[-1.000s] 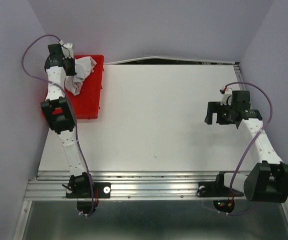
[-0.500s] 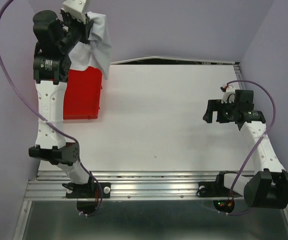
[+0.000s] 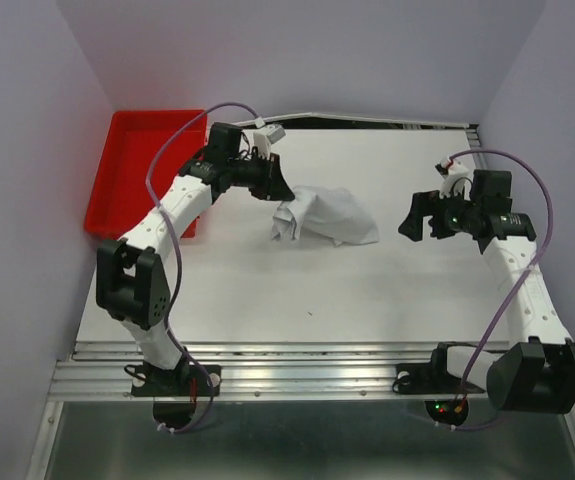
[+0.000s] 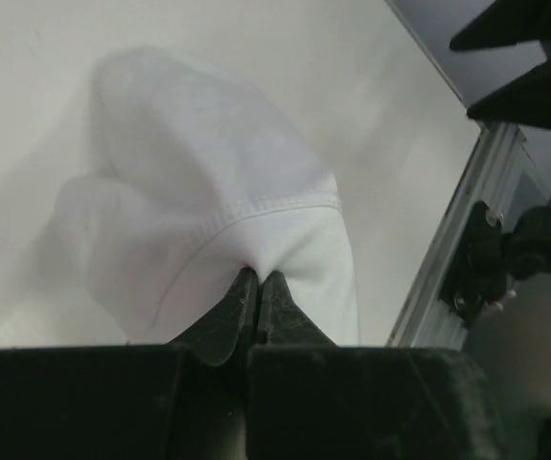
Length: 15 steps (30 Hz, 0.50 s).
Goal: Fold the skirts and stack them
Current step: Move the skirt to the center of the board
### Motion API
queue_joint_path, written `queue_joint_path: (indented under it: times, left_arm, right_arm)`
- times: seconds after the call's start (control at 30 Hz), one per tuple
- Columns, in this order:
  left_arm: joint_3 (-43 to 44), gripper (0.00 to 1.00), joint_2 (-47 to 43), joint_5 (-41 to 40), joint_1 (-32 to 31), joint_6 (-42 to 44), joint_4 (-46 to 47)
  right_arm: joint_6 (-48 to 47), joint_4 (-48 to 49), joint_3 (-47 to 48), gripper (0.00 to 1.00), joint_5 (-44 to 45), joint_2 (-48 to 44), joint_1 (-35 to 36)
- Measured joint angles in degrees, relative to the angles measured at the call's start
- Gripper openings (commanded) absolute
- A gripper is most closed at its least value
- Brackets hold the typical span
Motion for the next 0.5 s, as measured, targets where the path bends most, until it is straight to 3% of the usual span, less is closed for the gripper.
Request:
queue_joint_path:
  times: [0.1, 0.23, 0.37, 0.5]
  left_arm:
    - [-2.14, 0.38, 6.03, 0.98, -0.22, 1.01, -2.89]
    - [-1.22, 0.58, 13.16, -3.74, 0.46, 4.98, -8.52]
    - [-1.22, 0.58, 11.54, -11.32, 2.71, 8.17, -9.33]
    - [0.13, 0.54, 6.75, -14.93, 4.31, 16.57, -11.30]
  right_arm:
    - [-0.92, -1.01, 0.00, 0.97, -0.13, 1.90, 0.00]
    - [-3.04, -2.40, 0.00, 0.90, -0.09, 4.87, 0.00]
    - [-5.70, -2.36, -0.26, 0.70, 1.09, 6.64, 1.05]
    - [-7.08, -1.66, -1.95, 0.65, 3.50, 8.24, 3.69]
